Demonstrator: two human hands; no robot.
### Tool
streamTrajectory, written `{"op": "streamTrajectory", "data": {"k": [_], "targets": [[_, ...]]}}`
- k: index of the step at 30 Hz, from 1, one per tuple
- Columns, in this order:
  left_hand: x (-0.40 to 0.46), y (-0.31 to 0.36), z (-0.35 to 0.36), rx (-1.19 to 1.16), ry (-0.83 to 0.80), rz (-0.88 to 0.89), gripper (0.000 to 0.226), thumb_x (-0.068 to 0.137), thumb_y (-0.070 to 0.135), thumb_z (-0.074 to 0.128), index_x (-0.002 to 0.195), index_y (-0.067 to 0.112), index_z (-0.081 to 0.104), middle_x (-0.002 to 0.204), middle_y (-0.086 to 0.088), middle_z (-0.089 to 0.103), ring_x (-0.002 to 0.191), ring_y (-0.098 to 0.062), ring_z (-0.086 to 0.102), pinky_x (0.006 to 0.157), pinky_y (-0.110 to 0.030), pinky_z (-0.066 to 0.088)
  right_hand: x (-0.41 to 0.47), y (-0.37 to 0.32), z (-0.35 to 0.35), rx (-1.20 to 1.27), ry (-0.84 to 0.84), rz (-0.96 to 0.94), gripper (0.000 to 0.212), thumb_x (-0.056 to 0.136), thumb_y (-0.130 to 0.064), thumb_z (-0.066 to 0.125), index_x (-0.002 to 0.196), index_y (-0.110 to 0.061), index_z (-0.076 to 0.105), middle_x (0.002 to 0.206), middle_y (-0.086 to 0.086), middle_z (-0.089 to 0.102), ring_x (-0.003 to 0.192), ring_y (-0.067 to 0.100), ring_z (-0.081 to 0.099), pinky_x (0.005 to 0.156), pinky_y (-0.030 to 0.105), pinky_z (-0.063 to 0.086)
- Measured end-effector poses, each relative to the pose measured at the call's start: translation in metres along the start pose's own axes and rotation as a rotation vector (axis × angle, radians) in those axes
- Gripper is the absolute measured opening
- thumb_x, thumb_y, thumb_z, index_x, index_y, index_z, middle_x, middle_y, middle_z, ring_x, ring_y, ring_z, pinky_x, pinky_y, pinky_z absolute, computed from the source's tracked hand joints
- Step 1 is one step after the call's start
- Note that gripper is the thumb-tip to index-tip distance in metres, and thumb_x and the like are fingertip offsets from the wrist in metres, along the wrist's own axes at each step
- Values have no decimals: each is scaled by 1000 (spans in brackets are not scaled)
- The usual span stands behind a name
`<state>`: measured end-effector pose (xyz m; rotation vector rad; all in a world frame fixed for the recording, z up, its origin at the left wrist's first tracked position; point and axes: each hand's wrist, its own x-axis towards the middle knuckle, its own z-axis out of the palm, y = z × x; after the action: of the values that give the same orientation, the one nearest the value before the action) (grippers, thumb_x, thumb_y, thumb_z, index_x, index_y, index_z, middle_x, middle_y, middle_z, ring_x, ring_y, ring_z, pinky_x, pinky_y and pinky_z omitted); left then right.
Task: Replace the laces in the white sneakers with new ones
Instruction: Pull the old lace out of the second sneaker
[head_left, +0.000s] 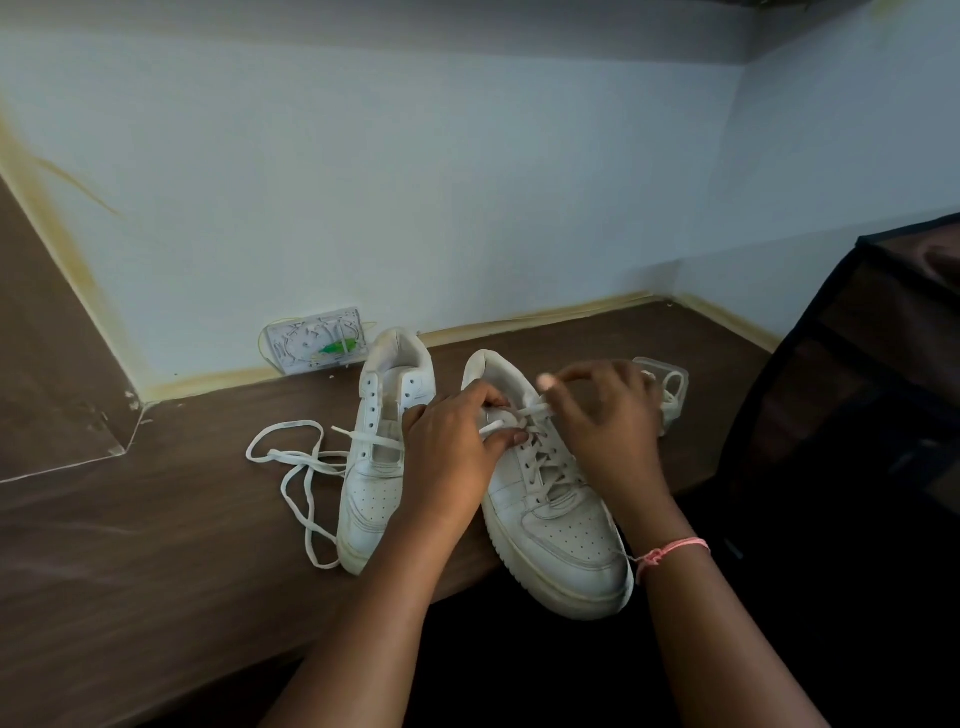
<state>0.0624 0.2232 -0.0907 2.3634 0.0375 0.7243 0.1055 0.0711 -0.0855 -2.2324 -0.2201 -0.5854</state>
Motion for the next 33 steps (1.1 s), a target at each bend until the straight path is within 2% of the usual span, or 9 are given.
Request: {"op": "streamTrajectory", "data": {"k": [4, 10, 13, 15, 18, 22, 24, 28, 33], "targets": [[1, 1, 1, 4, 0, -6, 31, 73, 40, 81, 95, 33, 61, 87, 19, 66, 88, -4, 61, 92, -39, 45, -2, -1, 11, -195, -13, -196, 13, 85, -36, 70, 85, -23, 68, 109, -3, 60, 117, 25, 40, 90, 38, 31], [0, 1, -1, 24, 2, -9, 32, 73, 47, 79, 97, 34, 62, 87, 22, 63, 87, 0, 59, 88, -27, 30, 3, 10, 1, 252, 332, 309, 11, 92, -32, 61, 91, -21, 57, 110, 0, 49, 112, 30, 48, 96, 50, 44], [1, 3, -2, 26, 7, -21, 31, 74, 44, 80, 97, 34, 62, 86, 21, 63, 90, -3, 61, 90, -29, 33, -3, 5, 3, 7, 86, 9, 26, 86, -51, 64, 97, -27, 66, 120, 0, 52, 122, 25, 39, 97, 43, 40], [1, 4, -2, 48, 15, -20, 31, 75, 45, 79, 98, 34, 62, 85, 21, 62, 92, -3, 61, 88, -27, 29, -5, 0, 7, -141, -14, -206, 22, 84, -45, 69, 89, -24, 70, 114, -3, 56, 119, 24, 37, 93, 42, 37], [0, 6, -4, 73, 8, -14, 31, 75, 49, 77, 98, 35, 61, 85, 23, 60, 93, -3, 58, 83, -25, 20, 0, 2, 7, -181, 20, -176, 14, 86, -32, 69, 81, -19, 70, 106, 0, 59, 113, 26, 39, 91, 46, 38], [-2, 5, -4, 186, -6, -17, 30, 78, 55, 71, 101, 39, 60, 119, 22, 60, 129, -10, 44, 98, -32, 10, 3, 12, -5, -149, 225, 59, 17, 90, -29, 65, 86, -12, 69, 115, 12, 60, 119, 35, 40, 92, 48, 40], [-1, 4, -3, 232, -18, -20, 30, 79, 56, 69, 103, 40, 61, 144, 17, 46, 147, -17, 24, 111, -41, -10, 1, 9, -5, -171, 242, 76, 19, 90, -33, 65, 90, -14, 68, 121, 13, 57, 126, 36, 36, 97, 50, 39], [0, 5, -4, 279, -33, -3, 27, 81, 52, 68, 104, 42, 61, 155, 9, 35, 151, -21, 11, 109, -54, -27, -4, -2, 7, -240, 90, -137, 26, 81, -50, 70, 98, -29, 71, 135, 2, 51, 139, 29, 20, 110, 56, 24], [0, 5, -3, 281, 3, 23, 24, 79, 50, 71, 99, 43, 61, 158, 8, 30, 152, -20, -3, 109, -60, -24, -3, -2, 7, -272, 70, -187, 10, 80, -32, 75, 80, -24, 69, 118, 0, 60, 134, 28, 30, 112, 58, 16]]}}
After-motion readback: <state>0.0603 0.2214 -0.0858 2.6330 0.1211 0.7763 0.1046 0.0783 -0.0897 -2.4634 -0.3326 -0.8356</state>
